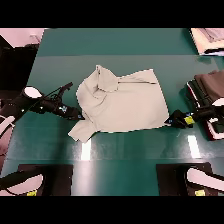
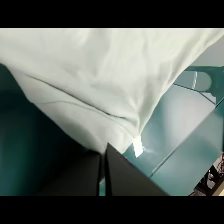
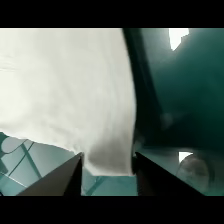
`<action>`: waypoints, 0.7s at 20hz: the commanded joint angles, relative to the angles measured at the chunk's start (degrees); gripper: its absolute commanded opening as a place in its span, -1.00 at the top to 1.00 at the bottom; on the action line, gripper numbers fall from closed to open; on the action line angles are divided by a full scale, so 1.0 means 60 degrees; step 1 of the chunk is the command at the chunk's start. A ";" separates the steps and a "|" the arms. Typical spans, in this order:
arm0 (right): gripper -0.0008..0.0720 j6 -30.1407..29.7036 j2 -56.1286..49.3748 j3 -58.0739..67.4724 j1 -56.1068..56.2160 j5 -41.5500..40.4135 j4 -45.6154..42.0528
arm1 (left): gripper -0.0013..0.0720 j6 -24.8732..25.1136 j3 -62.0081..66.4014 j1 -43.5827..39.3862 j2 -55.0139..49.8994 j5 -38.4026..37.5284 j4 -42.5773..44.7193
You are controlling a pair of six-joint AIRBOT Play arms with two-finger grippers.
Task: Fold the shirts.
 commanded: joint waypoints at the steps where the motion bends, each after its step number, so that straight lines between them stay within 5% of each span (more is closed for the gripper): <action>1: 0.46 -0.0153 -0.0229 -0.0062 0.0459 -0.0648 0.0138 | 0.90 -0.0106 0.0033 0.0004 0.0007 -0.0160 -0.0011; 2: 0.91 -0.0222 -0.0226 -0.0062 0.0546 -0.0641 0.0149 | 0.90 -0.0277 0.0066 0.0004 0.0007 -0.0244 0.0047; 7: 0.94 -0.0233 0.1140 0.0940 0.0678 -0.0532 0.0532 | 0.90 -0.0790 0.2557 0.0004 0.0011 -0.1169 0.0419; 14: 0.94 0.0051 0.3614 0.6604 0.0627 -0.1107 0.1399 | 0.90 -0.2138 1.1132 0.0004 0.0011 -0.2459 0.1184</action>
